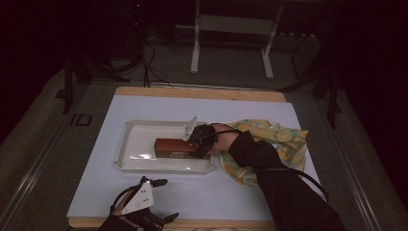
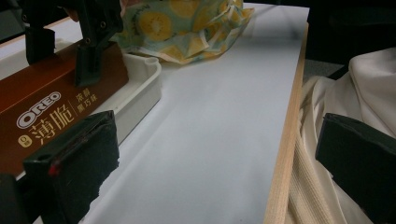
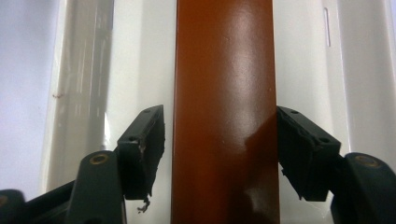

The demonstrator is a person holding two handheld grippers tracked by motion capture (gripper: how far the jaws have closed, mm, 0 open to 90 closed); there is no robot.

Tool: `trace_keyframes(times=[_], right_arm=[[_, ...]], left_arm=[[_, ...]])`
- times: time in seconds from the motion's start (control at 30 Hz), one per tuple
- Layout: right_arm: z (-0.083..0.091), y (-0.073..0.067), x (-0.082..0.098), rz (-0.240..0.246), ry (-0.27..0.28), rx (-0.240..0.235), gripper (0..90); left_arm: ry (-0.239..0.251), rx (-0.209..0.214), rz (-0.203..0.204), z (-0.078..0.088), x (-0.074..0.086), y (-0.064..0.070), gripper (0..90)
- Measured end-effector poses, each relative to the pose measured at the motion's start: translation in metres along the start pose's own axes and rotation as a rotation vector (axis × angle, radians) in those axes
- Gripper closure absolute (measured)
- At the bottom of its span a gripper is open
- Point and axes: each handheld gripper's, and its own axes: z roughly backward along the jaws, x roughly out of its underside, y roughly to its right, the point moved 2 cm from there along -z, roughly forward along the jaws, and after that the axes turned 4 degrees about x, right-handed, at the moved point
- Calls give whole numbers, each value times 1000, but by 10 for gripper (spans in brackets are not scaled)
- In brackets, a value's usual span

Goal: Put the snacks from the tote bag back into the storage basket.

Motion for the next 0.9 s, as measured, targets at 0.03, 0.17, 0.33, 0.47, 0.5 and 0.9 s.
trace_keyframes(times=[0.03,0.17,0.33,0.47,0.5,0.9], right_arm=[[0,0,0,-4,-3,-7,324],[5,1,-2,-24,-9,-7,304],[15,6,-1,-42,11,4,308],[28,10,1,-59,34,11,308],[31,10,2,-66,34,8,308],[58,11,6,-107,110,3,262]], left_arm=[[0,-1,1,0,0,0,0],[0,-3,1,0,0,0,0],[1,-3,1,0,0,0,0],[0,-4,1,0,0,0,0],[1,-4,1,0,0,0,0],[-1,-6,1,0,0,-1,0]])
